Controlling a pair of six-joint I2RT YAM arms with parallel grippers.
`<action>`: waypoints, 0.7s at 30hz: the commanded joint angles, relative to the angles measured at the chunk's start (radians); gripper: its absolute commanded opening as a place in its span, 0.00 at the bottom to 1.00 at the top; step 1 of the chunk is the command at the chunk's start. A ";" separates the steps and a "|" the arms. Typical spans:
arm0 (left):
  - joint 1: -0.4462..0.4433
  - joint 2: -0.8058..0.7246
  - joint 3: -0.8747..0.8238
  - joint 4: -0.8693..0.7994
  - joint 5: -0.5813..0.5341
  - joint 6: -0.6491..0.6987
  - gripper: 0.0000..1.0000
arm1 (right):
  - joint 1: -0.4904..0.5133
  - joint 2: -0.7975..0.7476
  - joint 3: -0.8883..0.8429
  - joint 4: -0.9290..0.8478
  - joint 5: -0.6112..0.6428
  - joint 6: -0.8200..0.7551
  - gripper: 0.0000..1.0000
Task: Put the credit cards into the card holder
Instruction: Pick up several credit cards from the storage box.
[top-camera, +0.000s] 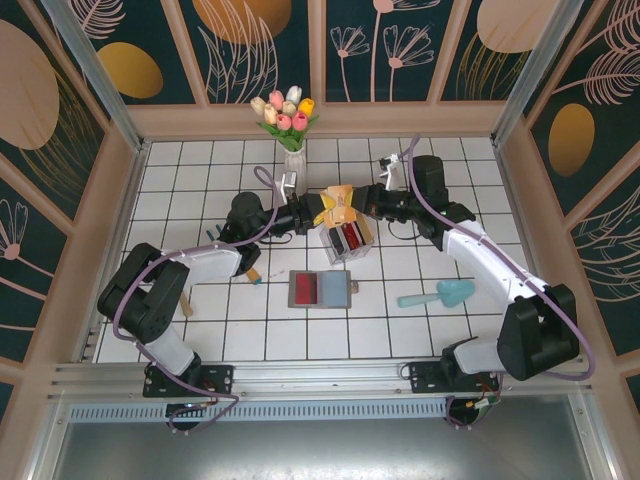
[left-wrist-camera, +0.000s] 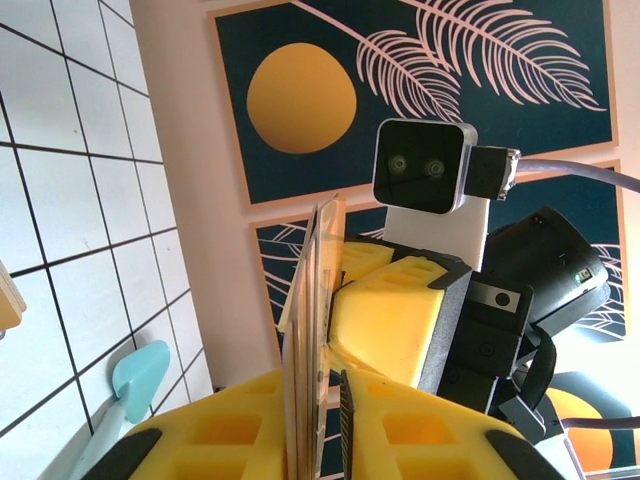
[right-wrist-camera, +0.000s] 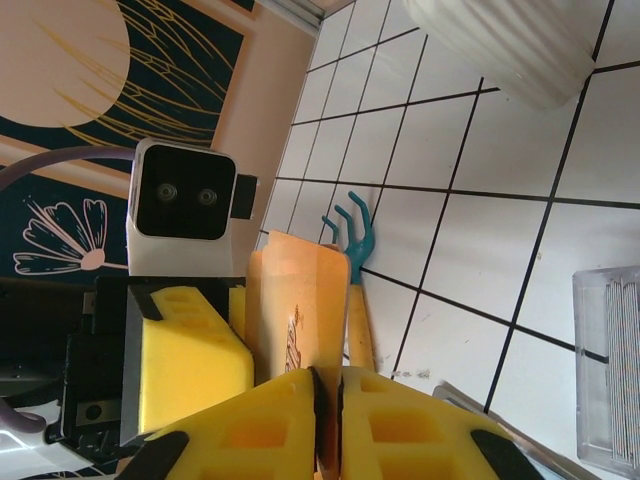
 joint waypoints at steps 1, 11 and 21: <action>-0.002 -0.010 0.002 0.138 0.003 -0.013 0.19 | -0.018 -0.012 -0.022 -0.028 0.052 0.002 0.09; -0.002 -0.007 -0.008 0.152 -0.003 -0.022 0.21 | -0.043 -0.040 -0.043 -0.035 0.069 0.013 0.04; -0.002 0.003 -0.017 0.160 -0.025 -0.053 0.12 | -0.054 -0.037 -0.017 -0.066 0.084 -0.004 0.02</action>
